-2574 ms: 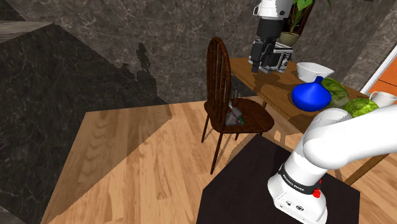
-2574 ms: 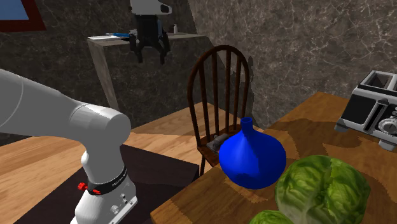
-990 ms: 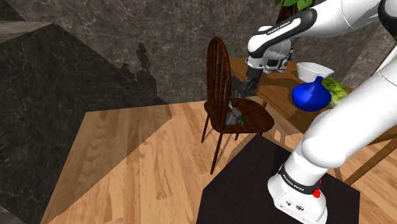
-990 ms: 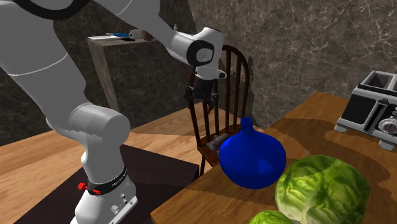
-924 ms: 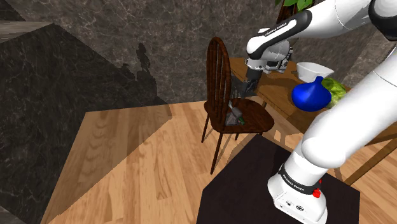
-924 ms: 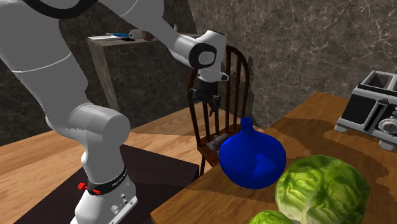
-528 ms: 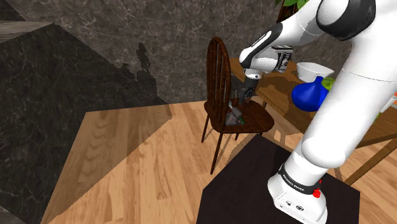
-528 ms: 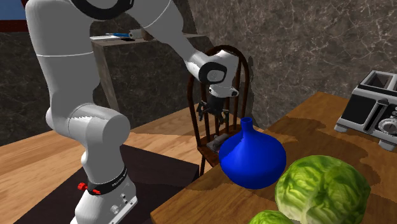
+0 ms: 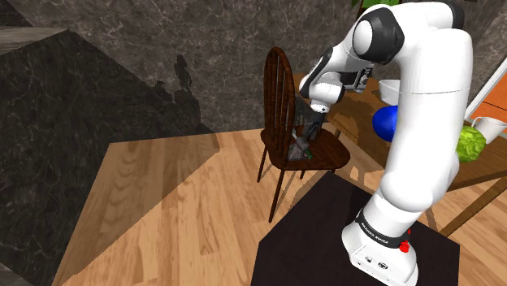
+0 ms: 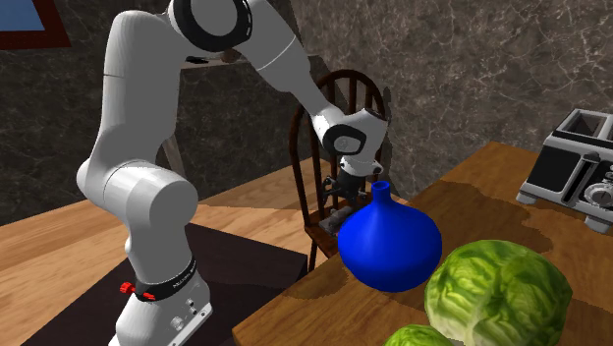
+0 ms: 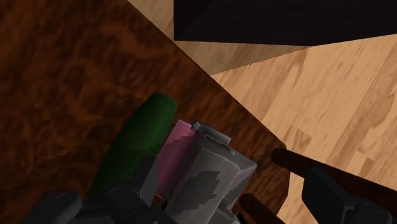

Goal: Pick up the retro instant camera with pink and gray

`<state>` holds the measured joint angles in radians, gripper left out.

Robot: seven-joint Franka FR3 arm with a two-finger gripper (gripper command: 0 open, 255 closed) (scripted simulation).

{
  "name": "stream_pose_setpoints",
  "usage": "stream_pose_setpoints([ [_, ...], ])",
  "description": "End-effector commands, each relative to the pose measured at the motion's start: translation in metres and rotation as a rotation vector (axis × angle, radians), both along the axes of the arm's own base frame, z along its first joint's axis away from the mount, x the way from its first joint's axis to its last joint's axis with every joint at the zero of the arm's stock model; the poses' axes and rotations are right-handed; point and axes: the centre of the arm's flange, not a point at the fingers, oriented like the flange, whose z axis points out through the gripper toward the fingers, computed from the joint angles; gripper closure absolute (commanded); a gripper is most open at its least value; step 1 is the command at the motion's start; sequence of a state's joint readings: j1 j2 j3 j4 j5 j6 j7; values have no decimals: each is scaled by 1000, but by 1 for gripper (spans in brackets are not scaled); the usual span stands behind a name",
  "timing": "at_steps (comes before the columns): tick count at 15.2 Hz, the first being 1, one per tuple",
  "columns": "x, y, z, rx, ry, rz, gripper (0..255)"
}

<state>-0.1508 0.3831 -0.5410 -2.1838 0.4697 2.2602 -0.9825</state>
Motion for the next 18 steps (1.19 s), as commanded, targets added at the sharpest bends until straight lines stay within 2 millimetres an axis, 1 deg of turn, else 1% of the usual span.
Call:
stream_pose_setpoints([
  [1, 0, -2, -12, 2, -1, -1, 0],
  [5, 0, -2, -33, 2, -1, -1, 0],
  [7, 0, -2, -36, 2, -1, -1, 0],
  [8, 0, -2, -36, 2, -1, -1, 255],
  [17, 0, -2, -36, 2, -1, -1, 255],
  [18, 0, -2, -31, 2, -1, -1, 255],
])
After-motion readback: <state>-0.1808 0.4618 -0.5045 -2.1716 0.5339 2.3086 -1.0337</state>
